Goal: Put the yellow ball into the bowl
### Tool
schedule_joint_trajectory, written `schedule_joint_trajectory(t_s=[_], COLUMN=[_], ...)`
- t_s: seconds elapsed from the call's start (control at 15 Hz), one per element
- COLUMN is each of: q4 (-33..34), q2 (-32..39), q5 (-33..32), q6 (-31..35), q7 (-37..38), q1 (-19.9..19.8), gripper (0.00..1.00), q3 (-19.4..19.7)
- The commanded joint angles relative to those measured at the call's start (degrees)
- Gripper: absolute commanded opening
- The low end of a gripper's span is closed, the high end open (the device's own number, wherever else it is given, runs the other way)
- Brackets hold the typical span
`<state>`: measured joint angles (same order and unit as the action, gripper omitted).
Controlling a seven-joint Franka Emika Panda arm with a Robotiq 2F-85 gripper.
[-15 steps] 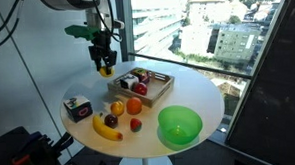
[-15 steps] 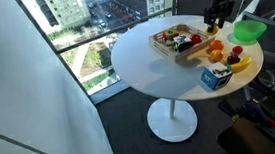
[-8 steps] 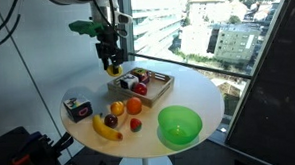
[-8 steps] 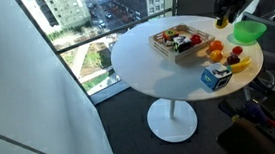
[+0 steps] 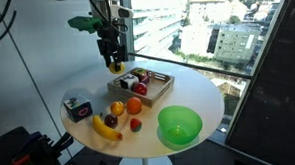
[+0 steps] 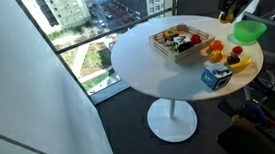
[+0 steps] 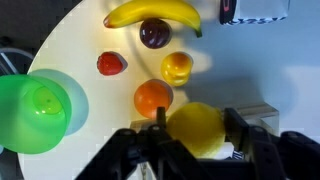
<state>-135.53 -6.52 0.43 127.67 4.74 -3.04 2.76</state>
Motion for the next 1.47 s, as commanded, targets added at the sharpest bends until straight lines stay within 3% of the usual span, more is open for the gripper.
schedule_joint_trajectory(t_s=[0.0, 0.47, 0.53, 1.4], q4=[0.03, -0.15, -0.16, 2.27], q2=[0.0, -0.01, -0.01, 1.86], q5=[0.01, 0.01, 0.01, 0.3], q6=[-0.08, 0.09, 0.09, -0.49], q7=[0.02, 0.08, 0.09, 1.15], q1=[-0.04, -0.04, -0.04, -3.79], gripper=[0.6, 0.6, 0.35, 0.35], q3=[-0.03, -0.03, -0.03, 3.9])
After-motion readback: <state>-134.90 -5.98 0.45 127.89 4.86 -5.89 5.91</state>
